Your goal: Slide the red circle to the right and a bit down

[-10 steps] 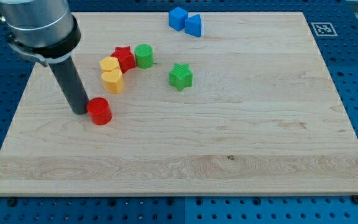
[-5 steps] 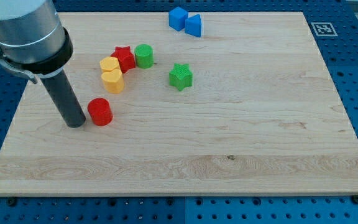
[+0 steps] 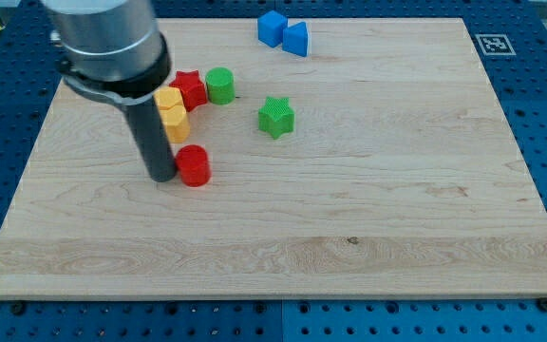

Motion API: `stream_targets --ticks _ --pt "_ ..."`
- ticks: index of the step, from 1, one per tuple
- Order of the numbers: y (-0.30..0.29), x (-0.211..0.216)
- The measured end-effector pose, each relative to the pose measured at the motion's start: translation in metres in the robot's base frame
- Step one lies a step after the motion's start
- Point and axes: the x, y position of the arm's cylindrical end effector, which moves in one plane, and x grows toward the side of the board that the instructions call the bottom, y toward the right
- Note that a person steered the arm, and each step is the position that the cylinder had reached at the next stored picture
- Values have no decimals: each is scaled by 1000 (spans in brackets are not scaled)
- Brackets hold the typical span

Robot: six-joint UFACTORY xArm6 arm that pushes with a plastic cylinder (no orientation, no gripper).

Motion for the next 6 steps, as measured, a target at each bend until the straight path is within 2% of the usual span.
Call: stream_targets --ticks 2,4,6 --pt "48 -1" --pt "37 -3" --pt "34 -24"
